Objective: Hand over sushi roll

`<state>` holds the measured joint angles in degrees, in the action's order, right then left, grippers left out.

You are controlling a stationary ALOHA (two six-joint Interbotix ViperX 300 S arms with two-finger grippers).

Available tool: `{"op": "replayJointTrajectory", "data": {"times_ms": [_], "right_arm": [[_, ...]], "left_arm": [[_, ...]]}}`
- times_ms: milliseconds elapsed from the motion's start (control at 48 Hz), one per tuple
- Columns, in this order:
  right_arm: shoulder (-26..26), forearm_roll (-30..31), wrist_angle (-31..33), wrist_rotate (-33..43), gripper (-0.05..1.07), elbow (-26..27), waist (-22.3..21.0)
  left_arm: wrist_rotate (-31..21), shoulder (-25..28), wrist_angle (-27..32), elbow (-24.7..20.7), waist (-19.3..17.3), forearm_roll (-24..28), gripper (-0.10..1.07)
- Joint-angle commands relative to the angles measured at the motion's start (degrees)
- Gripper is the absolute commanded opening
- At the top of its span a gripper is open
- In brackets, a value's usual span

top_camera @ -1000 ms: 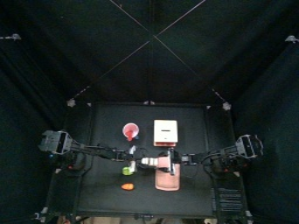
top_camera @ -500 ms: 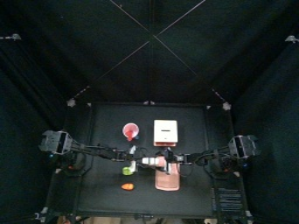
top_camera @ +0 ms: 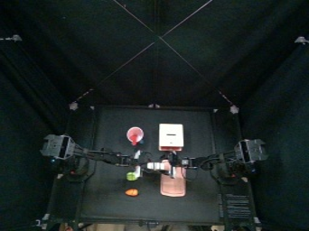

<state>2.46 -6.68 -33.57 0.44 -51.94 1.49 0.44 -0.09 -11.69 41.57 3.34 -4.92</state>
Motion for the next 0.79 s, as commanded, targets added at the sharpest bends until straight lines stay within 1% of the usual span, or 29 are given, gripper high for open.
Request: {"op": "replayJointTrajectory", "data": {"times_ms": [0,271,458,542,708,750,771], "right_arm": [[0.8,0.2,-0.3,-0.1,0.91,1.1,-0.3],[0.8,1.4,0.1,0.0,0.71,1.2,-0.3],[1.2,2.1,1.2,0.0,0.62,1.3,-0.3],[1.6,2.1,1.4,0.0,0.6,1.1,-0.3],[2.5,2.1,1.4,0.0,0.6,0.7,-0.3],[2.5,2.0,1.4,0.1,0.6,0.6,-0.3],[2.6,1.9,1.5,0.1,0.6,0.6,-0.3]], "left_arm": [[0.0,-0.3,-0.7,-1.8,0.1,0.1,0.47],[0.0,-0.3,-2.5,-1.8,-0.1,-0.1,0.47],[0.0,0.1,-4.0,-1.5,-0.4,-0.1,0.5],[0.0,0.2,-4.6,-1.3,-0.4,-0.2,0.55],[-0.1,0.0,-4.7,-0.9,-0.5,-0.2,0.76],[-0.1,0.0,-4.7,-0.8,-0.5,-0.2,0.84],[-0.1,0.1,-4.7,-0.8,-0.5,-0.2,0.85]]}}
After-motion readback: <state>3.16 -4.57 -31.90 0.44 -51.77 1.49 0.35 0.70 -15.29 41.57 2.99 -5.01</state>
